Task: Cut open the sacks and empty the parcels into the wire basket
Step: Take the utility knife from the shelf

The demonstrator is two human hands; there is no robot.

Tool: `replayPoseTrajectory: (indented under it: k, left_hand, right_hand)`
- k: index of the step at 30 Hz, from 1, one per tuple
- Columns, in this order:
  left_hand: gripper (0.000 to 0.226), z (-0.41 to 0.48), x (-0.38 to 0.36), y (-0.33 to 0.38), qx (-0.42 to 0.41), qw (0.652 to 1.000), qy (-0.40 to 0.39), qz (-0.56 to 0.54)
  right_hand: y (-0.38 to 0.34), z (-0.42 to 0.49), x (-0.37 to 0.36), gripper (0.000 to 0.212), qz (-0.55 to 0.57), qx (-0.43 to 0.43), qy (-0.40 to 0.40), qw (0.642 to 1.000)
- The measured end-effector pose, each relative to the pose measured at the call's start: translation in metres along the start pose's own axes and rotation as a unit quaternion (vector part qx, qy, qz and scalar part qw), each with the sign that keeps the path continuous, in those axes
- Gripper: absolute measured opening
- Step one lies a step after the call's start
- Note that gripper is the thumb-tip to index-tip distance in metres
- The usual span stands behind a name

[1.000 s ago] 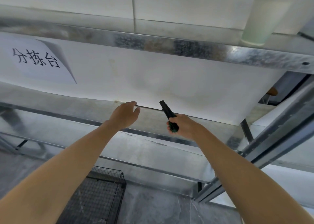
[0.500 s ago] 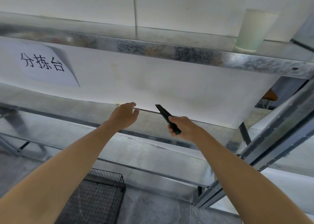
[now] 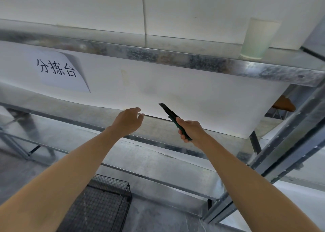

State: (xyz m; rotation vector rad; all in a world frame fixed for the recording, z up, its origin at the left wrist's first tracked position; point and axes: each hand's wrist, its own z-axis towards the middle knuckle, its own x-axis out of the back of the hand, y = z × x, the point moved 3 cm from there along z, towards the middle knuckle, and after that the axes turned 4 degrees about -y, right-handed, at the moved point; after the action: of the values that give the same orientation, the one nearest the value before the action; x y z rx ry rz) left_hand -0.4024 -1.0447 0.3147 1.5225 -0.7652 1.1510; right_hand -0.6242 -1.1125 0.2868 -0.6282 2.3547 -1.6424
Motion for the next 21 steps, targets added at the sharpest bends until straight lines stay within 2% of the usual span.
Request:
replayPoseTrajectory:
  k: [10, 16, 21]
  left_hand:
    - [0.043, -0.029, 0.012, -0.001, 0.038, 0.999, 0.032, 0.007]
    - [0.044, -0.061, 0.022, -0.01, 0.078, 0.996, 0.053, 0.007]
    - [0.042, -0.104, 0.033, -0.043, 0.154, 0.985, 0.077, 0.011]
  right_hand:
    - [-0.007, -0.012, -0.005, 0.027, -0.002, 0.013, -0.023, 1.0]
    - [-0.012, -0.009, -0.022, 0.021, -0.045, 0.042, -0.075, 0.995]
    - [-0.019, -0.009, -0.068, 0.014, -0.062, 0.056, -0.152, 0.985]
